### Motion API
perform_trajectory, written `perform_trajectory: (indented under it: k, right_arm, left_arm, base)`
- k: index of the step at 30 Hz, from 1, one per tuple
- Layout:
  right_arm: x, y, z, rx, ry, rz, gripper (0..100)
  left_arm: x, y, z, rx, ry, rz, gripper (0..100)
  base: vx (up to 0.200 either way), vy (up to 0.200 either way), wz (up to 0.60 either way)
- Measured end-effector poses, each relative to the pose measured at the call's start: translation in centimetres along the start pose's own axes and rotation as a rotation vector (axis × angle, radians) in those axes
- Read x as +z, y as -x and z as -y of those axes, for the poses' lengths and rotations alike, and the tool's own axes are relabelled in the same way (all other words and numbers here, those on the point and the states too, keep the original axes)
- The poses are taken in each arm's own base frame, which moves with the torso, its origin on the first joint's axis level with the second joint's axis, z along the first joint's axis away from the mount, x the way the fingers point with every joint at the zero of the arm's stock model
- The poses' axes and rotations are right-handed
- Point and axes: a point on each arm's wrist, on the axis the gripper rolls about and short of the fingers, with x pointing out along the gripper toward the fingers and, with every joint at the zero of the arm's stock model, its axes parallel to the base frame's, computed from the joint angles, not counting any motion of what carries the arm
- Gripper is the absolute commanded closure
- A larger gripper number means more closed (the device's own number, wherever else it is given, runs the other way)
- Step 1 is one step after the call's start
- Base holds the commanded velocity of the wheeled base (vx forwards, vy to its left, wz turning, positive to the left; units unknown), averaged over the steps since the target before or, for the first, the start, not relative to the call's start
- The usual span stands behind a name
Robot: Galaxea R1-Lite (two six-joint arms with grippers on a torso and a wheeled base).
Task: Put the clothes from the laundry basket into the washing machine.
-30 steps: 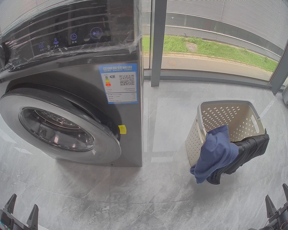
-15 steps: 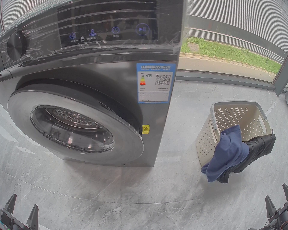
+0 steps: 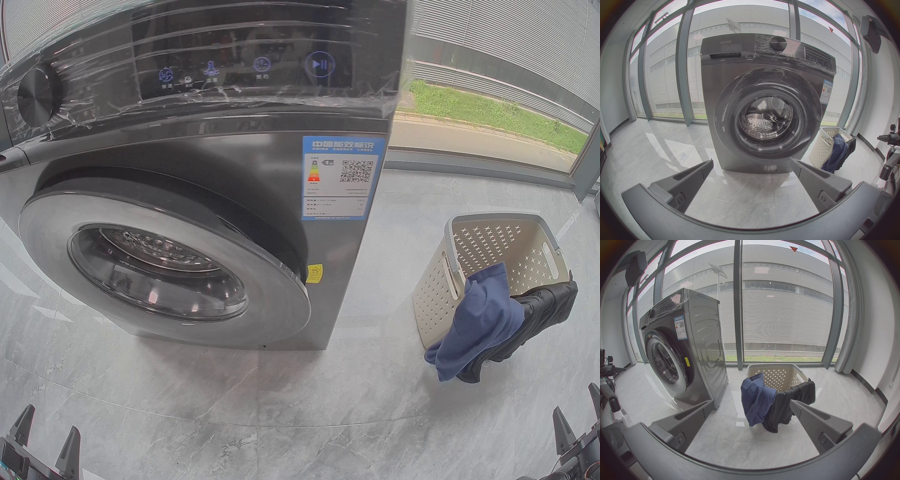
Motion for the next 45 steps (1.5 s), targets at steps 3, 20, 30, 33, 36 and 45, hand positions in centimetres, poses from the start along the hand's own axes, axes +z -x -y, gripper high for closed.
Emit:
perform_trajectory:
  k: [3, 20, 30, 33, 36, 45]
  right_arm:
    - [0.0, 0.0, 0.0, 0.0, 0.0, 0.0, 0]
    - [0.0, 0.0, 0.0, 0.0, 0.0, 0.0, 0]
    - [0.0, 0.0, 0.0, 0.0, 0.0, 0.0, 0]
    - [0.0, 0.0, 0.0, 0.0, 0.0, 0.0, 0]
    - [0.0, 0.0, 0.0, 0.0, 0.0, 0.0, 0]
    - [0.0, 0.0, 0.0, 0.0, 0.0, 0.0, 0]
  left_arm:
    - [0.0, 0.0, 0.0, 0.0, 0.0, 0.0, 0]
    - [0.0, 0.0, 0.0, 0.0, 0.0, 0.0, 0]
    - [0.0, 0.0, 0.0, -0.001, 0.0, 0.0, 0]
    - [0.0, 0.0, 0.0, 0.0, 0.0, 0.0, 0]
    - [0.0, 0.0, 0.0, 0.0, 0.0, 0.0, 0]
    - [0.0, 0.0, 0.0, 0.0, 0.0, 0.0, 0]
  base:
    - [0.0, 0.2, 0.0]
    - [0.0, 0.059, -0.11]
    - [0.0, 0.08, 0.0]
    - [0.0, 0.2, 0.0]
    - [0.0, 0.0, 0.0]
    - [0.0, 0.0, 0.0]
